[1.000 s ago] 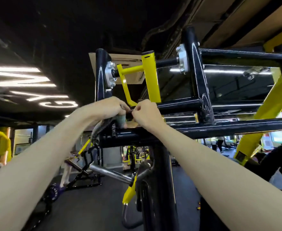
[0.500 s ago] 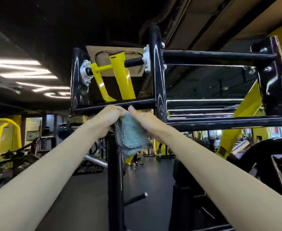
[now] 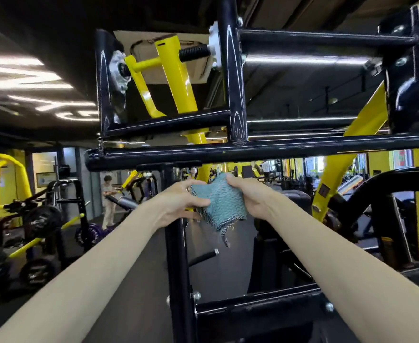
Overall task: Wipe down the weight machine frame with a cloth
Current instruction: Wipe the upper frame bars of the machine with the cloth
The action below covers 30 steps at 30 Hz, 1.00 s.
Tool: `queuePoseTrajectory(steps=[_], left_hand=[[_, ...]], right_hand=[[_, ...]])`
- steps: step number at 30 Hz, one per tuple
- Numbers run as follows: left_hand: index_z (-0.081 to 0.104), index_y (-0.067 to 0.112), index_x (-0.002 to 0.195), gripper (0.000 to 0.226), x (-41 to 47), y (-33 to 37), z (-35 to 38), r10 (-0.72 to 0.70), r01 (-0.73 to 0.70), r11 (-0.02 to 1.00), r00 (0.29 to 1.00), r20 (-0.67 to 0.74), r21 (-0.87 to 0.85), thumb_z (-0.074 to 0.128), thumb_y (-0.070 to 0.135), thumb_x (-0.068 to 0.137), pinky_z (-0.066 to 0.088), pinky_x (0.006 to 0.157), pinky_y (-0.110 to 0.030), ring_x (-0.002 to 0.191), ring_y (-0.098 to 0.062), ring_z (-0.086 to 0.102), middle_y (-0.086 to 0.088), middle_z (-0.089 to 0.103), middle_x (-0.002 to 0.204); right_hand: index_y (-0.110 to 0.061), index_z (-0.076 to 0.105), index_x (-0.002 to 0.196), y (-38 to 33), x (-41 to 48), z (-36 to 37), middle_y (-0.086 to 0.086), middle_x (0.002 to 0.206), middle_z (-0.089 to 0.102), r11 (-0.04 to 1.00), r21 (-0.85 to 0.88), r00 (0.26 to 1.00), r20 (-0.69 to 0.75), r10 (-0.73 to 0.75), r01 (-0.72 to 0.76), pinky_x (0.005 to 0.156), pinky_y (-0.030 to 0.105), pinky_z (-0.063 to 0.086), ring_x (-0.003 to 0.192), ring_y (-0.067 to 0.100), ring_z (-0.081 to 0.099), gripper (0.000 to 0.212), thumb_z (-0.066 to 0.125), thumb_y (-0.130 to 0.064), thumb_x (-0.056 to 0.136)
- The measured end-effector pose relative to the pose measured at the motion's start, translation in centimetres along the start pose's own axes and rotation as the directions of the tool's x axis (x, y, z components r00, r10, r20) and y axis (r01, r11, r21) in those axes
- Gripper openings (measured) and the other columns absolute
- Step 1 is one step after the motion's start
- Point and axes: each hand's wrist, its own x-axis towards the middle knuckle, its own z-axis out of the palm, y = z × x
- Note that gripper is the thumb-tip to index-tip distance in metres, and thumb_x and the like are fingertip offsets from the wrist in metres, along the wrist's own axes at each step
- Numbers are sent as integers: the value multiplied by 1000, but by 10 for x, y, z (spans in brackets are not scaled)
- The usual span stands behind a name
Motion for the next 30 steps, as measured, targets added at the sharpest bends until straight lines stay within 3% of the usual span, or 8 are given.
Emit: queuePoseTrajectory(steps=[5, 10, 14, 17, 20, 23, 25, 30], left_hand=[[46, 21, 134, 60, -6, -36, 10, -69, 74, 949, 997, 26, -307, 66, -2, 82, 54, 83, -49, 86, -22, 68, -3, 69, 105], [40, 15, 138, 64, -4, -60, 30, -49, 3, 927, 992, -114, -376, 55, -16, 84, 56, 64, -38, 90, -27, 66, -15, 58, 124], [51, 14, 127, 50, 14, -53, 34, -37, -40, 969, 953, -300, -244, 52, -15, 86, 56, 72, -40, 91, -25, 64, -16, 59, 119], [51, 19, 123, 39, 22, -50, 42, -33, 78, 992, 911, -412, 94, 59, 0, 90, 56, 80, -45, 91, -25, 61, -9, 57, 113], [33, 24, 143, 64, 24, -51, 59, 96, 200, 657, 934, -343, 727, 51, 55, 91, 50, 87, -36, 102, -26, 55, -9, 41, 121], [30, 24, 146, 74, 29, -51, 87, 165, -9, 679, 976, -141, 735, 57, 56, 85, 38, 105, -33, 117, -22, 43, -3, 30, 122], [35, 23, 142, 69, 35, -52, 105, 198, -77, 720, 975, -99, 689, 69, 39, 85, 40, 95, -23, 109, -15, 48, 1, 44, 120], [47, 18, 131, 48, 42, -62, 121, 361, -37, 789, 836, -414, 613, 60, 4, 87, 37, 63, -9, 96, -13, 56, 7, 58, 103]], right_hand=[[-3, 55, 122, 29, 3, -4, 16, 112, 68, 995, 72, 997, 44, 62, -65, 73, 40, 56, 94, 28, 68, 37, 47, -32, 100], [-1, 55, 122, 42, 6, -12, 15, 108, 67, 986, -87, 987, 63, 148, -142, 65, 34, 57, 87, 24, 68, 34, 53, -24, 98], [-4, 57, 112, 38, 12, -20, 12, 109, 65, 942, -260, 946, 186, 264, -211, 94, 37, 50, 99, 23, 63, 21, 61, -7, 91], [-9, 42, 139, 37, 20, -32, 14, 118, 61, 936, -260, 953, 126, 275, -236, 101, 34, 43, 112, 26, 59, 58, 61, 6, 87], [-3, 47, 137, 33, 27, -48, 10, 99, 56, 955, -180, 953, 152, 263, -235, 94, 37, 48, 102, 27, 61, 50, 55, 9, 90], [-2, 55, 129, 30, 36, -59, 2, 99, 54, 963, -183, 959, 171, 228, -196, 75, 32, 53, 89, 22, 60, 39, 52, 9, 92], [1, 62, 113, 31, 46, -62, 12, 106, 61, 975, -144, 970, 151, 191, -170, 63, 33, 53, 80, 24, 61, 26, 55, 10, 90], [-7, 55, 75, 45, 69, -50, 10, 72, 63, 992, 29, 981, 157, 114, -120, 57, 31, 53, 58, 17, 59, 19, 67, 6, 83]])
